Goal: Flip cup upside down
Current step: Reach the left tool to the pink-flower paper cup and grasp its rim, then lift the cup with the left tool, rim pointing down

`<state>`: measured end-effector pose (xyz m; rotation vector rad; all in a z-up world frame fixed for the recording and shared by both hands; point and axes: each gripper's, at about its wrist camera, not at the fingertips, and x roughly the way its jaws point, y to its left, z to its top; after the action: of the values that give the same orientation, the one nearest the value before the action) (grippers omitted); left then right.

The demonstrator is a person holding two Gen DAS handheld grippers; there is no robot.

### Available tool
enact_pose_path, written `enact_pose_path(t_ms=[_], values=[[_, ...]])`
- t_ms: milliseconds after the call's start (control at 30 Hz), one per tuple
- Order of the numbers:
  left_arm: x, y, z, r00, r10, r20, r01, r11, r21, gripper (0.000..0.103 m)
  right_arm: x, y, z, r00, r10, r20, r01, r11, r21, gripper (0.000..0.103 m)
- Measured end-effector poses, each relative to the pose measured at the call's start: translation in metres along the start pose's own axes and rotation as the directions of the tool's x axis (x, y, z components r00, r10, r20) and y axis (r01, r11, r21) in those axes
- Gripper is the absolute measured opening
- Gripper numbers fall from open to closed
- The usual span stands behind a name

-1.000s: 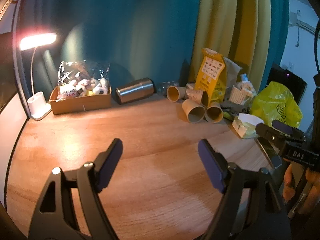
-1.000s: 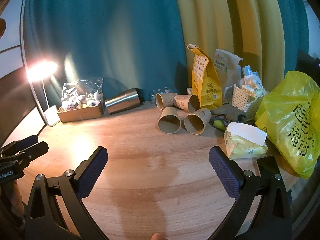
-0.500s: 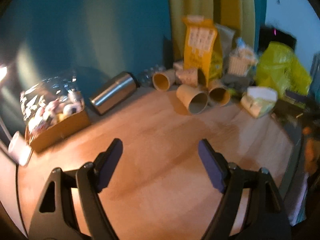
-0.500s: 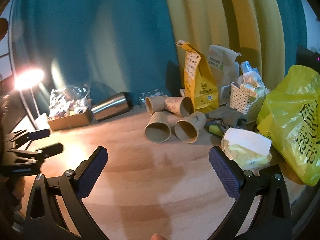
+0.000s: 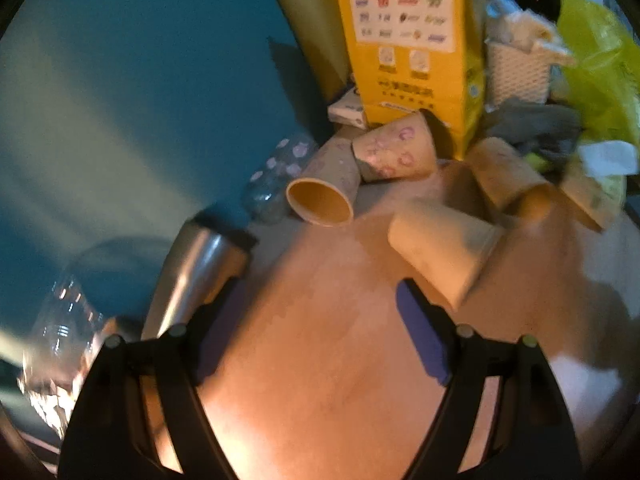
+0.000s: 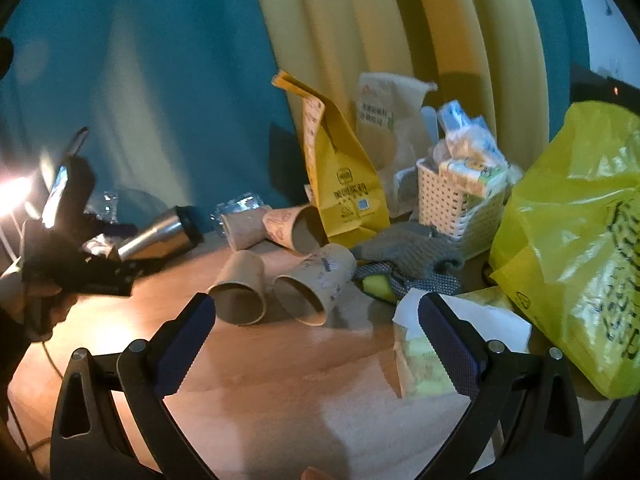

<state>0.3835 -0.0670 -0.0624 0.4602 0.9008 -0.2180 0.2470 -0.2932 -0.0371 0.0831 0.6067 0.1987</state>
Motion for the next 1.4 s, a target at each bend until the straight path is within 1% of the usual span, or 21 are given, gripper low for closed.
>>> enact_pose_path(t_ms=[67,200,333,367,467,567,733,767,900,1000,1067,1133,1267,1400], values=[[0.02,0.003,0.018,1.0,0.002,-0.021,-0.002,1.0,-0.003,0.079,0.012,-0.004,0.004,1.0,-0.003,-0.008,0.003,1.0,0.001,0.103],[0.05,0.005,0.049,0.999,-0.004,-0.044,0.006,0.999,0.036,0.079,0.035,-0.011,0.011,0.999,0.02,-0.03,-0.02,0.999,0.028,0.103],[0.073,0.001,0.069,0.997,-0.01,-0.073,0.016,0.996,0.085,0.079,0.052,-0.013,0.015,0.998,0.044,-0.046,-0.042,0.998,0.046,0.103],[0.081,0.0,0.073,0.996,-0.015,-0.092,0.024,0.995,0.094,0.079,0.055,-0.014,0.016,0.998,0.049,-0.05,-0.046,0.998,0.049,0.103],[0.102,-0.001,0.082,0.99,-0.022,-0.14,0.038,0.993,0.112,0.079,0.062,-0.018,0.018,0.997,0.061,-0.054,-0.058,0.996,0.065,0.103],[0.118,-0.006,0.086,0.984,-0.007,-0.177,0.033,0.99,0.14,0.079,0.065,-0.02,0.019,0.996,0.065,-0.055,-0.061,0.995,0.077,0.103],[0.136,-0.014,0.093,0.977,0.025,-0.214,0.014,0.983,0.181,0.079,0.069,-0.027,0.02,0.996,0.069,-0.056,-0.062,0.992,0.106,0.103],[0.139,-0.013,0.095,0.975,0.011,-0.22,0.028,0.984,0.173,0.079,0.07,-0.027,0.02,0.996,0.07,-0.056,-0.064,0.992,0.11,0.103],[0.151,-0.011,0.101,0.969,0.006,-0.248,0.037,0.985,0.17,0.079,0.069,-0.026,0.019,0.995,0.08,-0.053,-0.074,0.991,0.112,0.103],[0.156,-0.01,0.103,0.967,-0.002,-0.257,0.045,0.985,0.165,0.077,0.07,-0.025,0.019,0.995,0.086,-0.052,-0.079,0.991,0.111,0.103],[0.159,-0.009,0.104,0.969,0.0,-0.249,0.042,0.986,0.162,0.072,0.067,-0.025,0.018,0.995,0.085,-0.049,-0.08,0.991,0.11,0.103],[0.151,-0.005,0.1,0.97,-0.025,-0.243,0.059,0.989,0.135,0.071,0.067,-0.025,0.018,0.995,0.086,-0.046,-0.08,0.991,0.11,0.103],[0.142,0.003,0.098,0.975,-0.046,-0.22,0.07,0.992,0.102,0.07,0.061,-0.025,0.018,0.996,0.085,-0.04,-0.08,0.991,0.11,0.103],[0.113,0.01,0.096,0.98,-0.06,-0.192,0.075,0.995,0.071,0.07,0.048,-0.022,0.02,0.996,0.085,-0.025,-0.082,0.991,0.102,0.103]])
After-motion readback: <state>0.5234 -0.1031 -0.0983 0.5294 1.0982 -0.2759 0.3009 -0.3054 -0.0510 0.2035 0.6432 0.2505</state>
